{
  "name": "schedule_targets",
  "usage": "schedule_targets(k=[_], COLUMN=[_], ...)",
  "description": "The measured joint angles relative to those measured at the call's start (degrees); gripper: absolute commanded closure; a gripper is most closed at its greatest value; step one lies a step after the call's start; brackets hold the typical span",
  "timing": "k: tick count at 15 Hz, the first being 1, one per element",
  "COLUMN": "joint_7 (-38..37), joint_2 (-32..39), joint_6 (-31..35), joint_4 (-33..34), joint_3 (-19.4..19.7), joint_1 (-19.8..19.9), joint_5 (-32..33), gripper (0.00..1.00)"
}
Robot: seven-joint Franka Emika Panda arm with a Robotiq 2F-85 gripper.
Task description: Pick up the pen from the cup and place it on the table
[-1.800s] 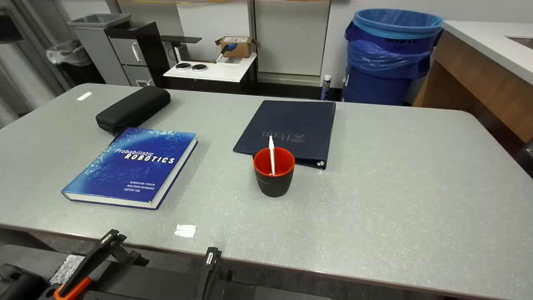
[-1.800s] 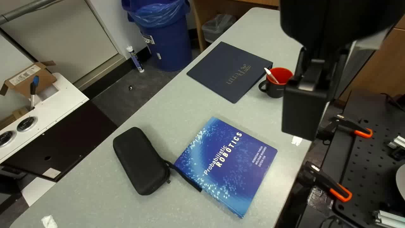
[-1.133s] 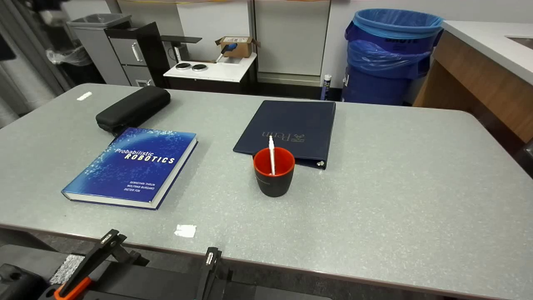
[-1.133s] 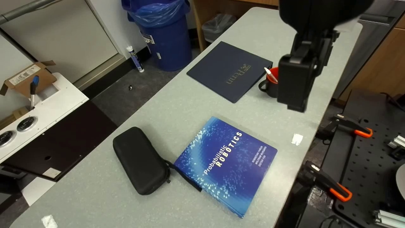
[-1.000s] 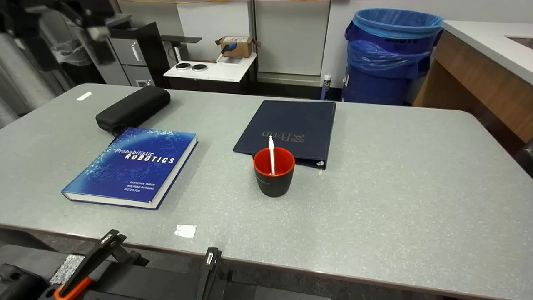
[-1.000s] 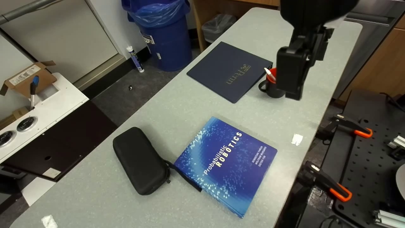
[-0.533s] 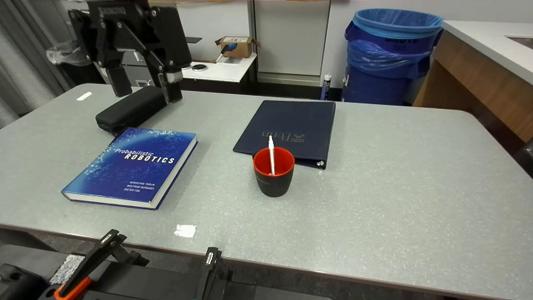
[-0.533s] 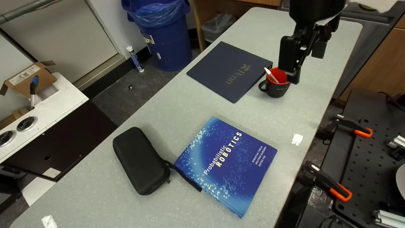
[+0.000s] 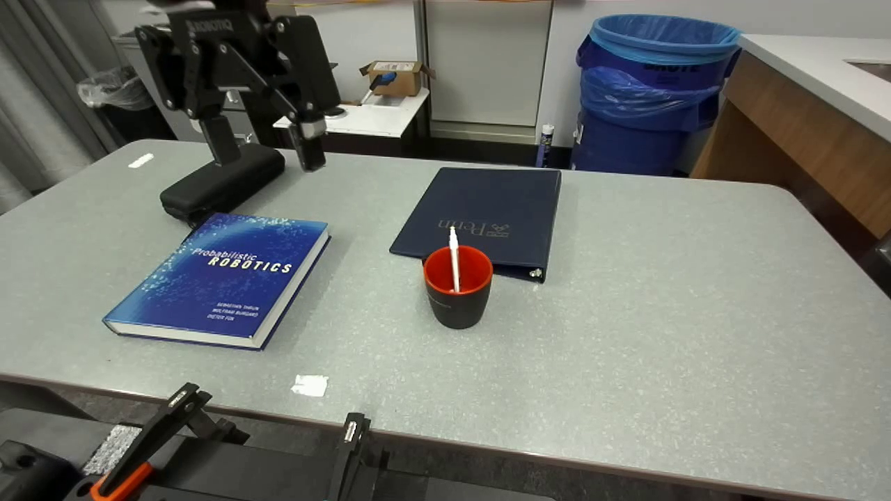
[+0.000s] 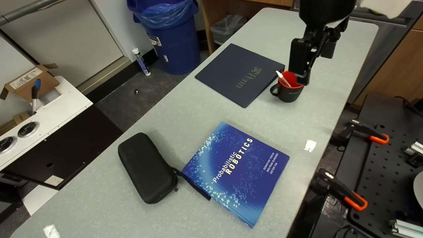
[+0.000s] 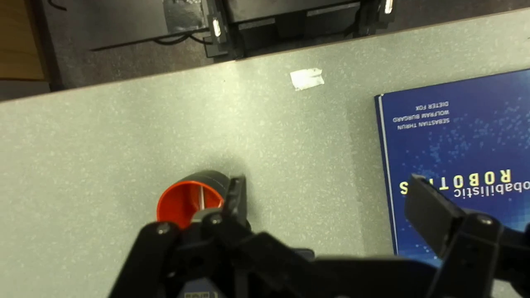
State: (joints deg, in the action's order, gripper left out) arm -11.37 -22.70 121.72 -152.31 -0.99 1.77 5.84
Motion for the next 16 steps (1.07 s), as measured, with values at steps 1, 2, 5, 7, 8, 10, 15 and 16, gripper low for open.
schedule_targets(k=[1, 2, 5, 7, 8, 10, 15, 16], joint_7=[0.9, 1.9, 3.9, 5.0, 5.5, 6.6, 8.2, 8.2], joint_2=[1.3, 2.9, 9.9, 15.5, 18.3, 23.1, 26.2, 26.2], joint_6=[2.9, 6.4, 19.4, 28.7, 32.3, 34.9, 34.9, 34.9], joint_4=[-0.4, -0.9, -1.3, -1.0, -0.6, 1.0, 3.0, 3.0], joint_3=[0.4, 0.9, 3.4, 5.5, 6.4, 7.5, 7.6, 7.6], joint_1=[0.5, 1.2, 4.2, 5.3, 5.5, 5.6, 5.6, 5.6], joint_5=[1.7, 3.4, 7.5, 7.6, 7.0, 4.0, 1.1, 1.1], gripper=[0.0, 0.0, 0.0, 0.0, 0.0, 0.0, 0.0, 0.0])
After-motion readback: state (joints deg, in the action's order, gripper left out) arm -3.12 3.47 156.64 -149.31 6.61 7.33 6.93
